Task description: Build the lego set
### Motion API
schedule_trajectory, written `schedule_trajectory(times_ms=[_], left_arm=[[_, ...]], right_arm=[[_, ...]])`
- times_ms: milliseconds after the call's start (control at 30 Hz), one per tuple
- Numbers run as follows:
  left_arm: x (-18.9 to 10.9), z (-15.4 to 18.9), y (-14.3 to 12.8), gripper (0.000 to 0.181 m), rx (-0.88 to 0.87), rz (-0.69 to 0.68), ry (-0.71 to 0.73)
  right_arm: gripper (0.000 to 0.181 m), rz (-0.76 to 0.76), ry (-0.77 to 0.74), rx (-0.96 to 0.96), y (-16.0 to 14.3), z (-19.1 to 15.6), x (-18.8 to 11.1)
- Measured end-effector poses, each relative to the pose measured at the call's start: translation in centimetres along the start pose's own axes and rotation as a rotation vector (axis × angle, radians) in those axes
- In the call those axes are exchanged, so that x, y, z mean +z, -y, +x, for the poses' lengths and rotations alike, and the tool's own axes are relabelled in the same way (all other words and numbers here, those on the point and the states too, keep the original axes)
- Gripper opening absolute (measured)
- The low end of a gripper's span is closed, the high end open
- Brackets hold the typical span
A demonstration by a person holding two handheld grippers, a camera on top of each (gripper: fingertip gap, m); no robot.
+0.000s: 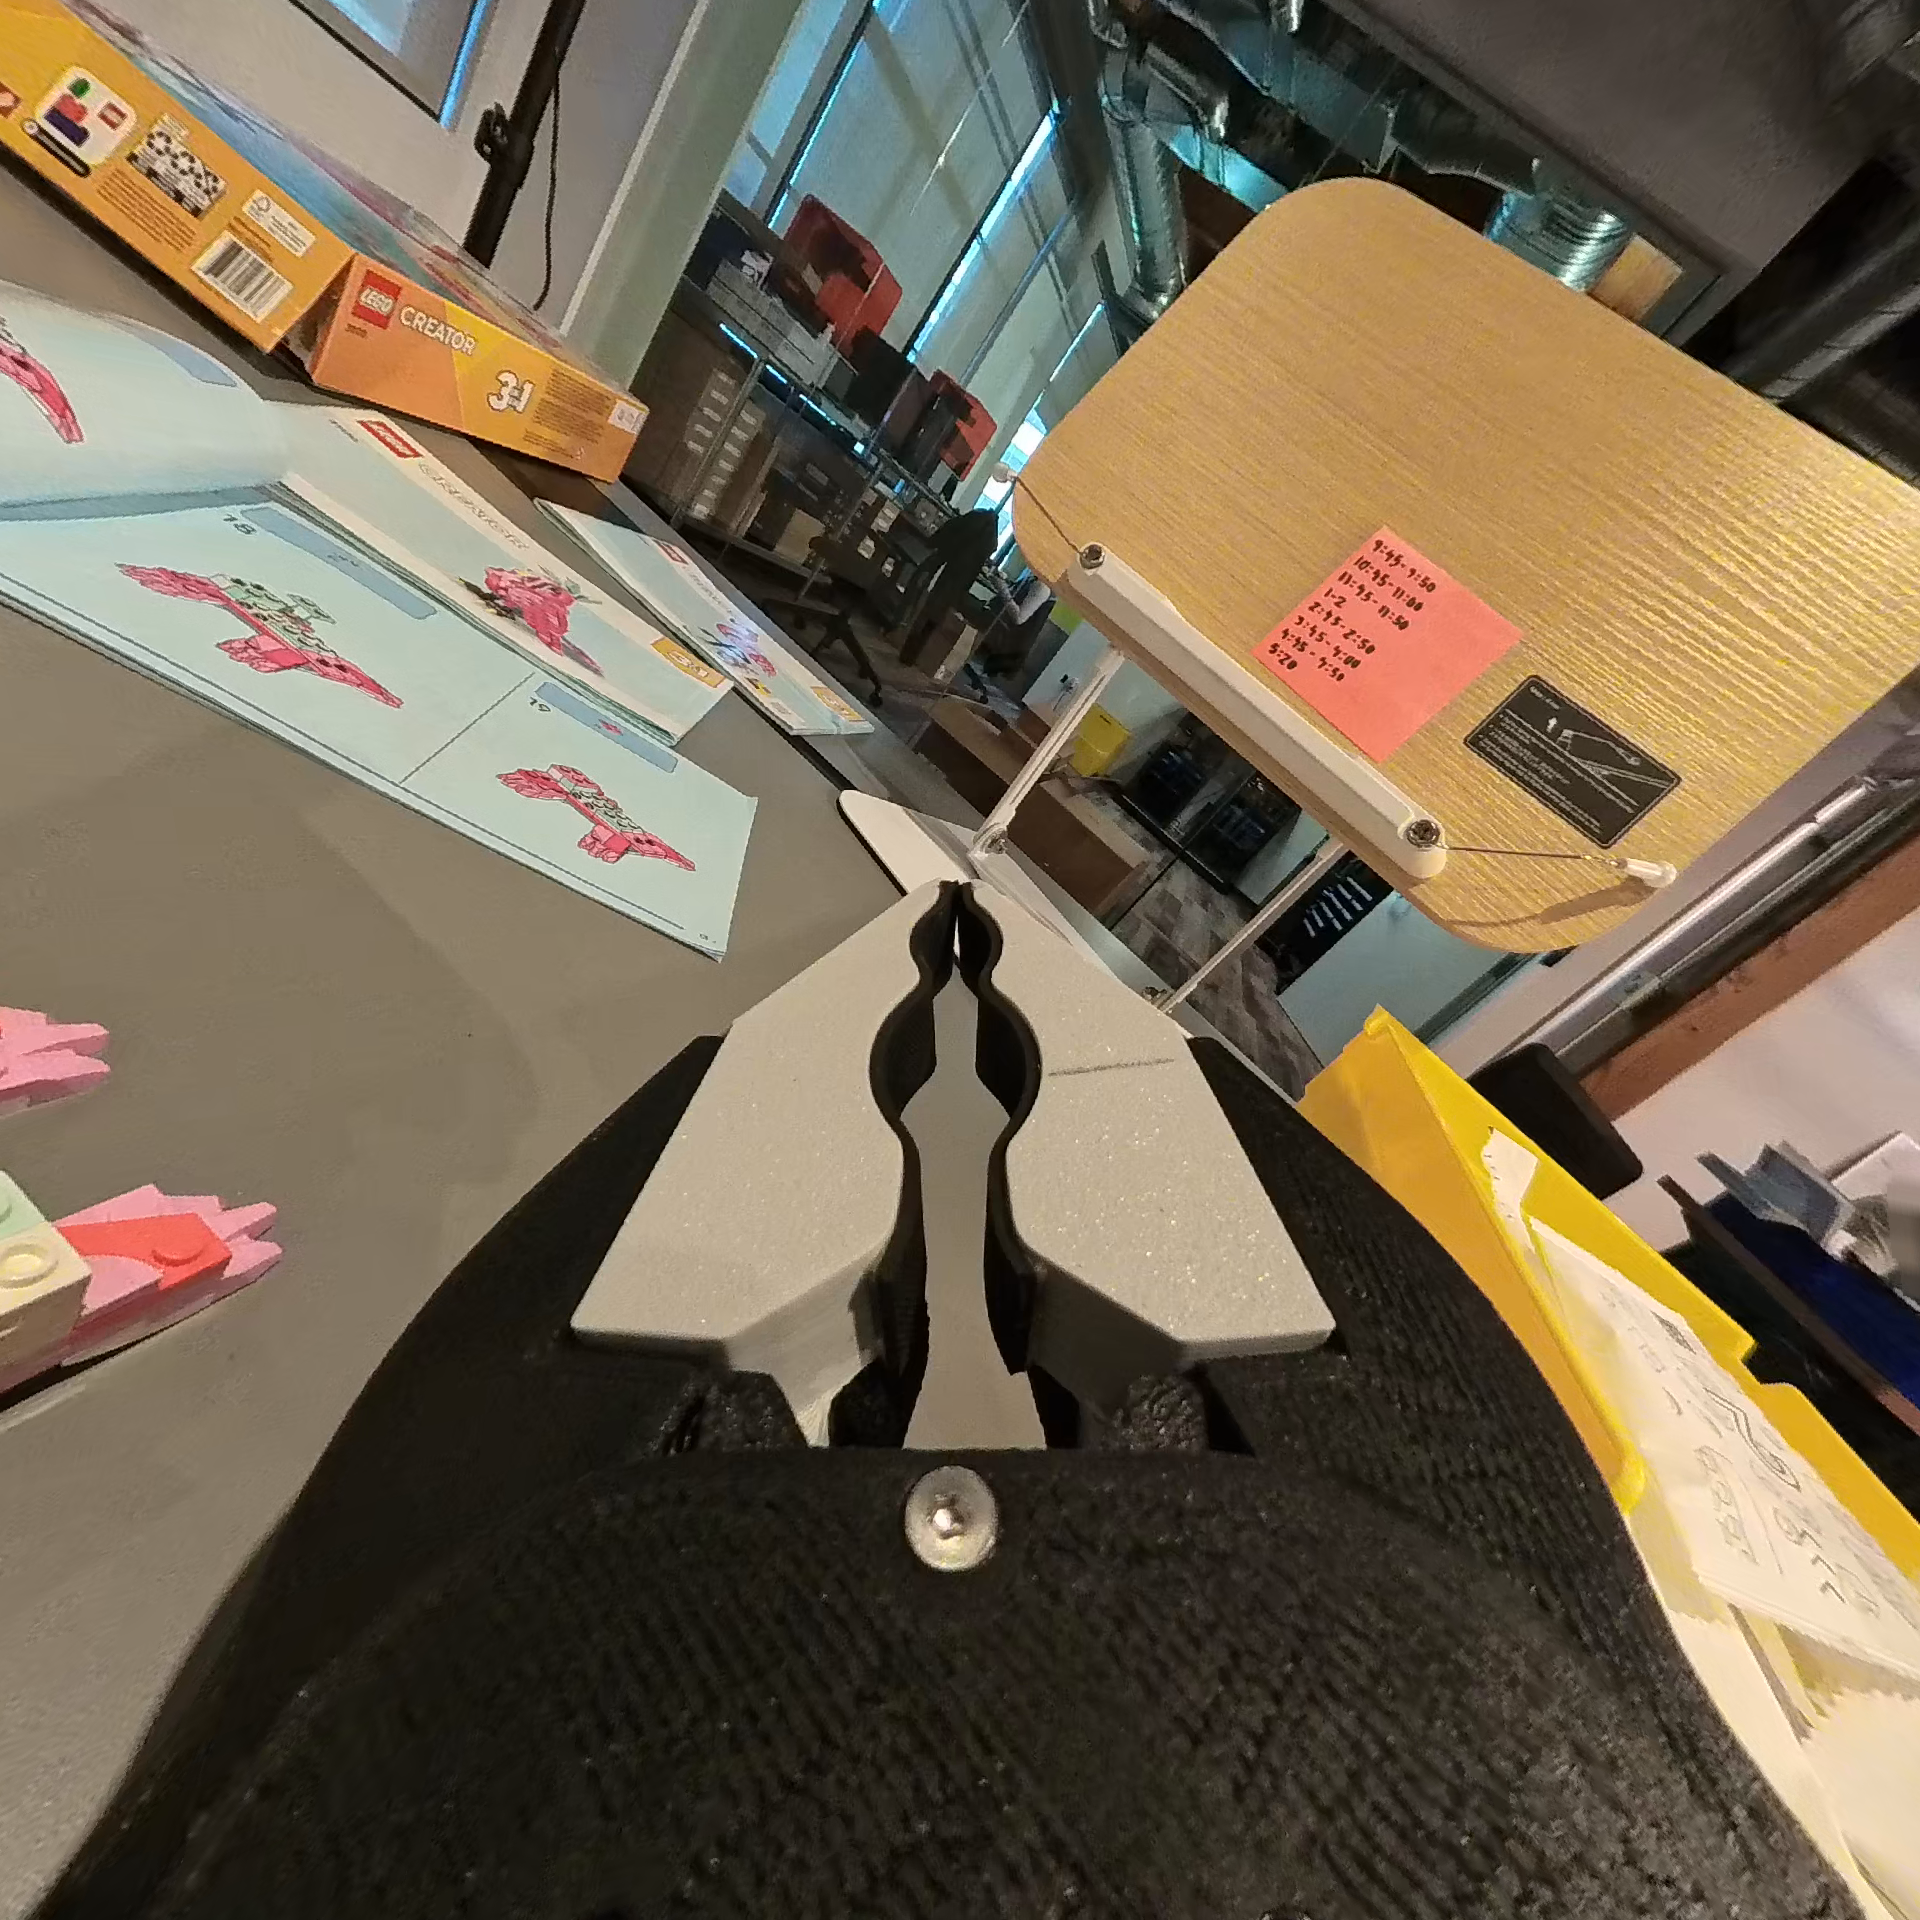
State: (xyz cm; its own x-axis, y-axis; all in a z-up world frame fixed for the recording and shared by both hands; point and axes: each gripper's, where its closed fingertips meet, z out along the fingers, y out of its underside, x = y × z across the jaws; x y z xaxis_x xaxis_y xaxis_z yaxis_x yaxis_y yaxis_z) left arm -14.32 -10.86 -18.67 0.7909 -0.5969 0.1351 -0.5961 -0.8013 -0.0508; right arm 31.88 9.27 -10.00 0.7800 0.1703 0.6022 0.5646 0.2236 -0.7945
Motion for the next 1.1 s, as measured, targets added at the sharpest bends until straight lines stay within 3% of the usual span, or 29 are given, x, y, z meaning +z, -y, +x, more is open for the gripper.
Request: schedule_trajectory(times_ms=[400,633,733,833,900,967,1100], left_arm=[[-2.5,-5.4,5.4,0.022,-0.135,0.409,0.14],[-1.4,-6.1,5.6,0.024,-0.167,0.399,0.166],[-1.4,-5.3,5.6,0.044,-0.179,0.417,0.11],[-2.9,-5.1,5.6,0.049,-0.199,0.48,0.1],[-3.6,-4.7,4.7,0.048,-0.2,0.451,0.086],[-3.4,-3.6,2.7,0.046,-0.18,0.33,0.046],[-2.7,-3.0,-0.4,0.043,0.025,0.116,0.091]], right_arm=[[0.0,-0.001,0.002,-0.004,0.0,0.0,0.0],[0.0,-0.003,0.001,-0.005,-0.1,0.0,0.0],[0.0,-0.005,0.001,-0.006,-0.1,0.0,0.0],[0.0,-0.006,0.002,-0.008,-0.1,-0.1,0.0],[0.0,-0.008,0.004,-0.01,-0.1,-0.1,0.0],[0.0,-0.007,0.007,-0.013,-0.1,-0.2,0.0],[0.0,-0.005,0.007,-0.011,-0.1,-0.2,0.0]])
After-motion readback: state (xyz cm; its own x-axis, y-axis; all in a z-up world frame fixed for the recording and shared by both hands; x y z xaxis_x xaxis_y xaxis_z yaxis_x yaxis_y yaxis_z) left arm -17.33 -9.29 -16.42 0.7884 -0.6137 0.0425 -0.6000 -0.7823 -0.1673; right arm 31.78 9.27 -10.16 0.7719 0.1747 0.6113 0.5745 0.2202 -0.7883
